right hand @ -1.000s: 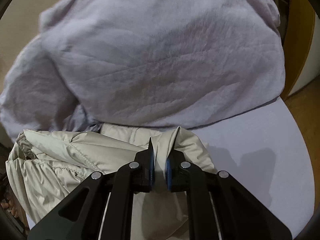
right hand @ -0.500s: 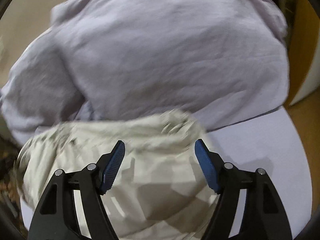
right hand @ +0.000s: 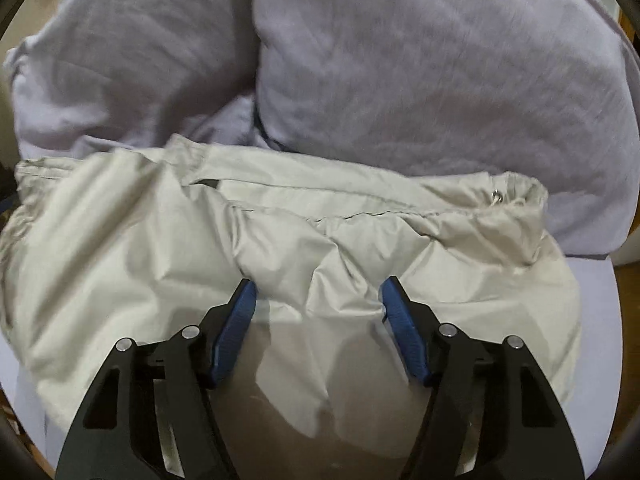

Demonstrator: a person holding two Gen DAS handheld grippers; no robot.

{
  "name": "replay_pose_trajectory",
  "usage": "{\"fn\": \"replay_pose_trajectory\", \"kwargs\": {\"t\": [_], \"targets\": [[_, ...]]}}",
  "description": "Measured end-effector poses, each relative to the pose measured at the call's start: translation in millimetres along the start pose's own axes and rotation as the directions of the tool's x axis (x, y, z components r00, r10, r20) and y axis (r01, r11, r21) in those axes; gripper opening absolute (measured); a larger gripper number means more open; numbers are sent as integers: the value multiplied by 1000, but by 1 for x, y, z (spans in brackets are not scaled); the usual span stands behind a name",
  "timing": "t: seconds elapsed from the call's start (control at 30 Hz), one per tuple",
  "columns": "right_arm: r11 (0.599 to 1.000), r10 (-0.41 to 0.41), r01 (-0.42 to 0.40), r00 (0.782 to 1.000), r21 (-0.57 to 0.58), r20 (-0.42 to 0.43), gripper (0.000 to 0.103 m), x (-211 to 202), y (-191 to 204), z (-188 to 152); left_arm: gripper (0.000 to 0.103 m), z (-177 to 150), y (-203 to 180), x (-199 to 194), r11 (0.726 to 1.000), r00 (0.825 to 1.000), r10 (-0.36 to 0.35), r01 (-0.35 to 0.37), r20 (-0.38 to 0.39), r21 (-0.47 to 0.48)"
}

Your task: Fold large clothes

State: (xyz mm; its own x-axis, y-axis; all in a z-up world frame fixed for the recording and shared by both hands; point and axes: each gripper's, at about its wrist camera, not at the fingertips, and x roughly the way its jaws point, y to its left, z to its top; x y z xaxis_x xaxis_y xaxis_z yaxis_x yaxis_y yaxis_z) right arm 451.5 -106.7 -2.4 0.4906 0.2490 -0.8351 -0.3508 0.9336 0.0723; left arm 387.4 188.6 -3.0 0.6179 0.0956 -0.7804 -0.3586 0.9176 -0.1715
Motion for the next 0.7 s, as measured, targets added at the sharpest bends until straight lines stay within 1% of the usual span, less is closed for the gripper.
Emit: {"fn": "replay_pose_trajectory", "kwargs": {"t": [0.03,0.17,0.23,0.3,0.43,0.47,0.53,0.7], "targets": [[1000,-8,8,1000,1,-1,68,5,-5,-1,74,-3,-3,3,1000,1000,-8,8,-4,-4],[999,-34,34,999,4,12,68,18,-3,5,74,-13,-16,18,999,1000,-29,29,-8,-26],[999,-40,39,999,15,21,68,26,-3,9,74,-17,-21,28,999,1000,-21,21,-10,-30],[999,-47,46,998,22,33,69,33,-2,13,74,-19,-27,42,1000,1000,-1,1,-12,-27],[998,-54,52,997,32,58,73,42,-3,17,78,-20,-34,64,998,998,66,-66,6,-4],[998,-55,52,997,35,63,75,44,-2,17,79,-19,-36,71,995,995,98,-98,8,9],[998,-58,55,996,42,74,77,47,-3,20,81,-17,-39,81,992,992,124,-124,17,26],[997,-61,55,994,62,89,83,61,1,30,86,-13,-44,102,986,987,158,-159,35,40]]}}
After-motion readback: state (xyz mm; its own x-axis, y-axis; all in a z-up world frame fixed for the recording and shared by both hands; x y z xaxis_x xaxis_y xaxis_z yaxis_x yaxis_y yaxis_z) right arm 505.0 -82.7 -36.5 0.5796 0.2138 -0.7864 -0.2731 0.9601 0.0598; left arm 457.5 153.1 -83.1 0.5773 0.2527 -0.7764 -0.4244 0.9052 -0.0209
